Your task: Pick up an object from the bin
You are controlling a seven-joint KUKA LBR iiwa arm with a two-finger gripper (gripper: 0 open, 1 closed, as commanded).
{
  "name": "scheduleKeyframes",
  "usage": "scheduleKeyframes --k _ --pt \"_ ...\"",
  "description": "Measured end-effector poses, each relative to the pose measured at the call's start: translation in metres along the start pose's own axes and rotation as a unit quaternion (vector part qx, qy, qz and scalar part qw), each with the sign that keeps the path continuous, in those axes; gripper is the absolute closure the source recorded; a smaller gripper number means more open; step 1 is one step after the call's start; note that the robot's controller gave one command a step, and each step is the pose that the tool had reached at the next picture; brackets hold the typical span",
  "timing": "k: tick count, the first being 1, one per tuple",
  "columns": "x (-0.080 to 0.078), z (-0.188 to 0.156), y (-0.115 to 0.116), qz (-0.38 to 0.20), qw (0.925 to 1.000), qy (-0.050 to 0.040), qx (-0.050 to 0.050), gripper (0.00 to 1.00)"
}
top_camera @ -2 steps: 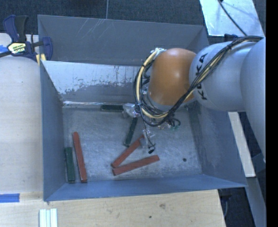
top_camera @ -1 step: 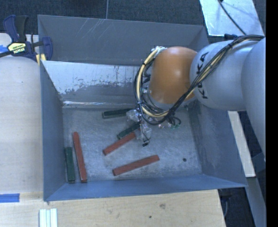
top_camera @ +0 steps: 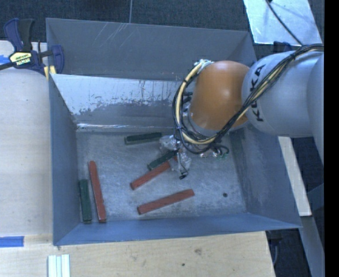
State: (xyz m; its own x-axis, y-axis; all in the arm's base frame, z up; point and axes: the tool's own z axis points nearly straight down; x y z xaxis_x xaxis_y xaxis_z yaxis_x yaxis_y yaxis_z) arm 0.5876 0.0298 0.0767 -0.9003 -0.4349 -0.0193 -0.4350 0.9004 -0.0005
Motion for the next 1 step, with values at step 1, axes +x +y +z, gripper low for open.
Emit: scheduleKeyframes --k 1 --pt "0.0034 0.0036 -0.0015 0.001 1.0000 0.0046 0.001 0.00"
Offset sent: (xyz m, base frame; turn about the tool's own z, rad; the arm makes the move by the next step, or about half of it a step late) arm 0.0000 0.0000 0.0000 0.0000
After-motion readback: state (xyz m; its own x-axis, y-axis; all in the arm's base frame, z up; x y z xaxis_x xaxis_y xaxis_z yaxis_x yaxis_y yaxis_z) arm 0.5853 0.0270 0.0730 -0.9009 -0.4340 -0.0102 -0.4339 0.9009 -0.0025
